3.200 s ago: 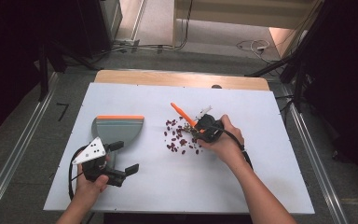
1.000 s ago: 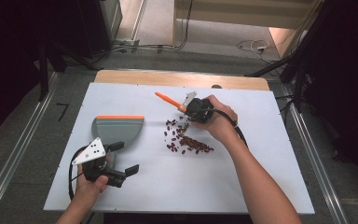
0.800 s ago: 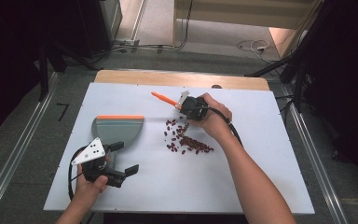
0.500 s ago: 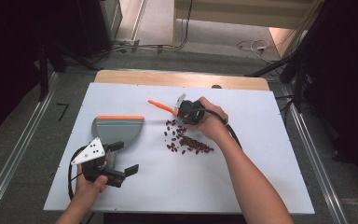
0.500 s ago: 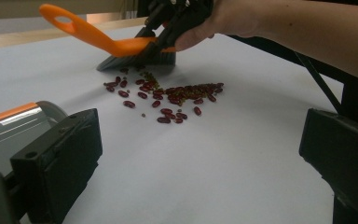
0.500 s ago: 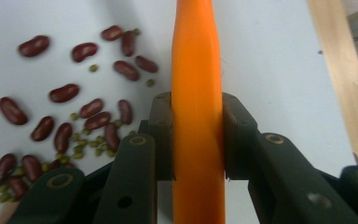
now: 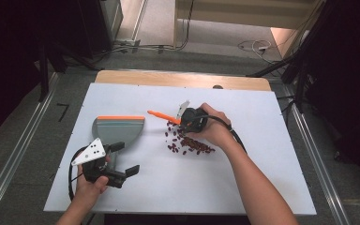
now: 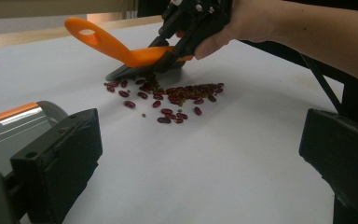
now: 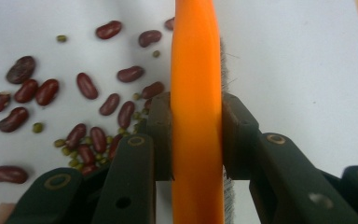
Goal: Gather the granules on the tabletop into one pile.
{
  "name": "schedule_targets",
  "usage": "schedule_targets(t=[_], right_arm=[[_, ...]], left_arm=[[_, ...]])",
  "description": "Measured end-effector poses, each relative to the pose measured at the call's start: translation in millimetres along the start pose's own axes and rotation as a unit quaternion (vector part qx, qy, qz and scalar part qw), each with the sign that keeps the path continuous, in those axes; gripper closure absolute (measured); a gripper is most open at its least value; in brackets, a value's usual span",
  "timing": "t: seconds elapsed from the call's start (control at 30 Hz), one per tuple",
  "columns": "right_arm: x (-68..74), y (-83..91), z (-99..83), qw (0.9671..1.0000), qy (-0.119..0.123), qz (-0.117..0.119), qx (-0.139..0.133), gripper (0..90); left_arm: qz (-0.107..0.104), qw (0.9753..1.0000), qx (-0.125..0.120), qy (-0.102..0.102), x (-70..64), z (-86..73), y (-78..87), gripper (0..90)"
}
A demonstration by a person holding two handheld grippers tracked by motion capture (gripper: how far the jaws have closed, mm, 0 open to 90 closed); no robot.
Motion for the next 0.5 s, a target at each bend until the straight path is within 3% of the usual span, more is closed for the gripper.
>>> schedule_targets(t=[0.13,0.5], right_arm=[[10.4,5.8,-2.3,0.9998,0.016,0.012,-0.003,67.5],[25.4,14.5,-7.6,0.9992,0.029,0.025,-0.009,67.3]], left_arm=[[-0.001,1.0000,-0.001,0.000,0.0,0.0,-0.2,0.0],[-0.001,1.0000,-0.002,0.002,-0.8,0.2,-0.9,0.0]])
Point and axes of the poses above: each handheld gripper's, and its own axes: y roughly backward along the jaws, z roughly out of its top, x roughly to its left, the point moved 9 cm from there along -y, roughly forward along the jaws, and after that the axes turned 4 degrees about -z, right-handed, at the moved point
